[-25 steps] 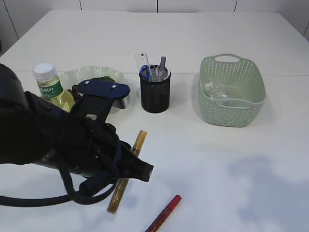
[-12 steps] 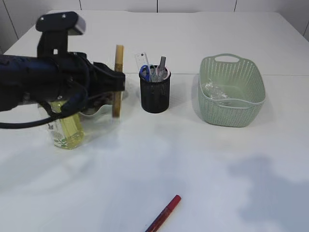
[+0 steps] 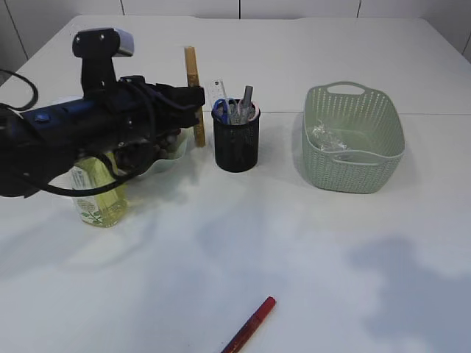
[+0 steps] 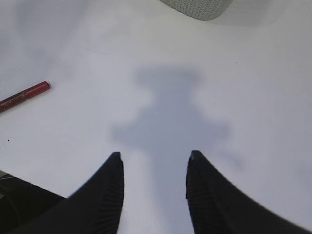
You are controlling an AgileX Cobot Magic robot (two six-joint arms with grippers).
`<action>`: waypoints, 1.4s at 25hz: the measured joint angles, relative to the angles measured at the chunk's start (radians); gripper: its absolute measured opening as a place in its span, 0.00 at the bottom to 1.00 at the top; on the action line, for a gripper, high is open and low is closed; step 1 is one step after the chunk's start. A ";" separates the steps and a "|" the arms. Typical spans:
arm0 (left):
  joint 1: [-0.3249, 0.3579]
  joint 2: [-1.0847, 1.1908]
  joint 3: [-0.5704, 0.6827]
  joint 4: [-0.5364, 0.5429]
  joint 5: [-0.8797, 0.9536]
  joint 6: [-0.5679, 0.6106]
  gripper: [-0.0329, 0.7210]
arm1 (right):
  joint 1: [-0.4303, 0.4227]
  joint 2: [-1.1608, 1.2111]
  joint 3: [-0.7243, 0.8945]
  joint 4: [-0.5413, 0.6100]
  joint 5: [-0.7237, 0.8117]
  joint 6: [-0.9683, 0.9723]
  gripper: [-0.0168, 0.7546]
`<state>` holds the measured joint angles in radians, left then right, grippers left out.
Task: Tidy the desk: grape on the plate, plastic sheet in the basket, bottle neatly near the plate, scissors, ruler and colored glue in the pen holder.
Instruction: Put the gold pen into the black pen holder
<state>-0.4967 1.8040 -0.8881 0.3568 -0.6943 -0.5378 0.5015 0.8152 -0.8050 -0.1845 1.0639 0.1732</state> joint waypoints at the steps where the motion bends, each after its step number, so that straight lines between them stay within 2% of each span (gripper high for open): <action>1: 0.000 0.020 -0.015 0.001 -0.010 0.004 0.10 | 0.000 0.000 0.000 0.000 0.000 0.000 0.47; 18: 0.000 0.298 -0.427 0.003 0.018 0.016 0.10 | 0.000 0.000 0.000 0.000 -0.053 0.000 0.47; 24: 0.002 0.363 -0.505 0.016 0.082 0.019 0.10 | 0.000 0.000 0.000 0.000 -0.060 0.000 0.47; 35: 0.002 0.389 -0.538 0.018 0.112 0.059 0.12 | 0.000 0.000 0.000 0.000 -0.105 0.000 0.47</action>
<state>-0.4951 2.1928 -1.4258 0.3749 -0.5822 -0.4791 0.5015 0.8152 -0.8050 -0.1845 0.9589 0.1732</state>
